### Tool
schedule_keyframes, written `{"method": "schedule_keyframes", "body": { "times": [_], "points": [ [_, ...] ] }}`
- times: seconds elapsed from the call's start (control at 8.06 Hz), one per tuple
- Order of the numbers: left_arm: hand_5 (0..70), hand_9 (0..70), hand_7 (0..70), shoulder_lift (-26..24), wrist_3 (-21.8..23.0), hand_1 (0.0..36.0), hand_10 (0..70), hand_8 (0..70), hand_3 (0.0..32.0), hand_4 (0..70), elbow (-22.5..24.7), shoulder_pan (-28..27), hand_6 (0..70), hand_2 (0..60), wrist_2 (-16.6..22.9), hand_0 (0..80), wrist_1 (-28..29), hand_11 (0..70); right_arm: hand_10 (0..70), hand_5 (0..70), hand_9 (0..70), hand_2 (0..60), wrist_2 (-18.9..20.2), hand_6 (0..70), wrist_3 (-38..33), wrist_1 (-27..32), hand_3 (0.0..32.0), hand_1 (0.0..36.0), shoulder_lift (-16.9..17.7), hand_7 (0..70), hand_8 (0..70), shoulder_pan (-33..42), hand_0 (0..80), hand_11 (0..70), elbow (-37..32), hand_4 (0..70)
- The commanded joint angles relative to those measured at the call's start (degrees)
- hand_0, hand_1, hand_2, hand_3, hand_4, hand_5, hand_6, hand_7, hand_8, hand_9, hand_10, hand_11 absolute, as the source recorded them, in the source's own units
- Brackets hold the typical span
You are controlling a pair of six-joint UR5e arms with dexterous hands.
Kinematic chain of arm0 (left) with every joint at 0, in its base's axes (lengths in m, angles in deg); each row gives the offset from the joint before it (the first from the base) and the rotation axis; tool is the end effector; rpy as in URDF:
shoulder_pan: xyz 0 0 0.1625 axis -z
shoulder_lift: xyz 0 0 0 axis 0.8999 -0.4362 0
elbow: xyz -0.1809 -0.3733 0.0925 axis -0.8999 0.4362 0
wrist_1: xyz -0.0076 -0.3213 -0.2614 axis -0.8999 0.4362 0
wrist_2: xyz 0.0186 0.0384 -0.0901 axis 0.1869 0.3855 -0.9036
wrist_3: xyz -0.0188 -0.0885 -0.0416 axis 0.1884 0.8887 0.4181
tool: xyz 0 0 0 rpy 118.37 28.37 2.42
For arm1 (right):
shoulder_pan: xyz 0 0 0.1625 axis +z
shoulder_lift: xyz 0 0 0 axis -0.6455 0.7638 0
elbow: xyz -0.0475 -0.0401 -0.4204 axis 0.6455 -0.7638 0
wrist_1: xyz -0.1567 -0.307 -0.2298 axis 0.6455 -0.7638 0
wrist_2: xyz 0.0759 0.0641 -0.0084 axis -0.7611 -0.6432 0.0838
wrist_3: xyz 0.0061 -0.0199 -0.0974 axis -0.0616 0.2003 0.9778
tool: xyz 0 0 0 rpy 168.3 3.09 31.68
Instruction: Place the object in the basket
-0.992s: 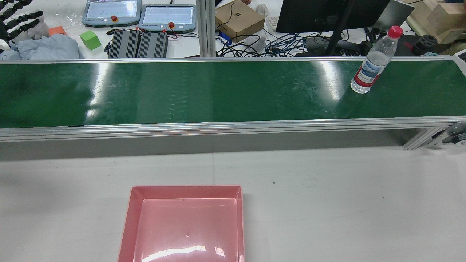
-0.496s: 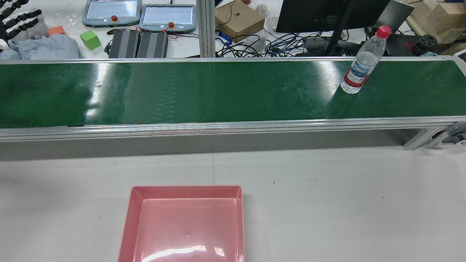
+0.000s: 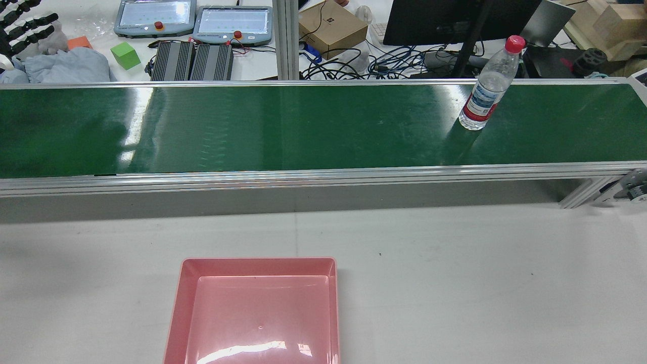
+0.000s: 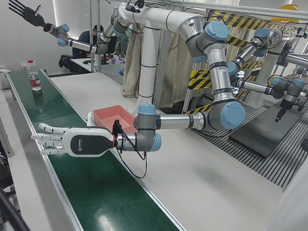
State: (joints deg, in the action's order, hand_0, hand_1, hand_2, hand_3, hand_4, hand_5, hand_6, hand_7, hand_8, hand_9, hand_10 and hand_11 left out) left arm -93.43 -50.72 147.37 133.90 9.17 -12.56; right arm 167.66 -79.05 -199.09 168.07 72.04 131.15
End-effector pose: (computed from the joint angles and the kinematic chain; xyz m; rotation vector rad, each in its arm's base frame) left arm 0.0833 -0.6284 0.4965 -0.0987 2.4109 -1.5535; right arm 0.3350 -0.4612 0.6324 -0.5580 2.4923 -1.4715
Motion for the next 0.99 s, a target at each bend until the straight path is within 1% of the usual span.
{"method": "schedule_keyframes", "body": {
  "times": [0.0,0.12,0.25,0.5,0.62,0.87],
  "points": [
    [23.7,11.9,3.5,0.0,0.1,9.5,2.6,10.8,7.8,2.6,0.2,0.3,5.3,0.0,0.0,58.7,0.1,5.4,0.0,0.0,0.0,0.0,0.0,0.0,0.0,0.0,0.0,0.0,0.0,0.0,0.0,0.0,0.0,0.0,0.0,0.0],
    [23.6,11.8,3.6,0.0,0.1,9.5,2.7,10.7,8.0,2.6,0.2,0.4,5.2,0.0,0.0,58.6,0.2,5.6,0.0,0.0,0.0,0.0,0.0,0.0,0.0,0.0,0.0,0.0,0.0,0.0,0.0,0.0,0.0,0.0,0.0,0.0],
    [24.3,12.8,4.2,0.0,0.1,9.8,3.8,12.7,7.0,5.9,0.2,0.4,6.5,0.0,0.0,58.7,0.2,7.2,0.0,0.0,0.0,0.0,0.0,0.0,0.0,0.0,0.0,0.0,0.0,0.0,0.0,0.0,0.0,0.0,0.0,0.0],
    [24.4,13.2,4.2,0.0,0.1,9.2,3.5,13.1,7.2,6.0,0.2,0.2,6.5,0.0,0.0,58.2,0.1,6.7,0.0,0.0,0.0,0.0,0.0,0.0,0.0,0.0,0.0,0.0,0.0,0.0,0.0,0.0,0.0,0.0,0.0,0.0],
    [24.7,13.5,4.3,0.1,0.1,9.1,3.6,13.4,6.6,6.8,0.2,0.1,6.7,0.0,0.0,57.9,0.1,6.7,0.0,0.0,0.0,0.0,0.0,0.0,0.0,0.0,0.0,0.0,0.0,0.0,0.0,0.0,0.0,0.0,0.0,0.0],
    [24.7,13.1,4.3,0.0,0.1,9.1,3.8,13.0,6.6,7.1,0.2,0.2,6.6,0.0,0.0,58.0,0.1,7.1,0.0,0.0,0.0,0.0,0.0,0.0,0.0,0.0,0.0,0.0,0.0,0.0,0.0,0.0,0.0,0.0,0.0,0.0]
  ]
}}
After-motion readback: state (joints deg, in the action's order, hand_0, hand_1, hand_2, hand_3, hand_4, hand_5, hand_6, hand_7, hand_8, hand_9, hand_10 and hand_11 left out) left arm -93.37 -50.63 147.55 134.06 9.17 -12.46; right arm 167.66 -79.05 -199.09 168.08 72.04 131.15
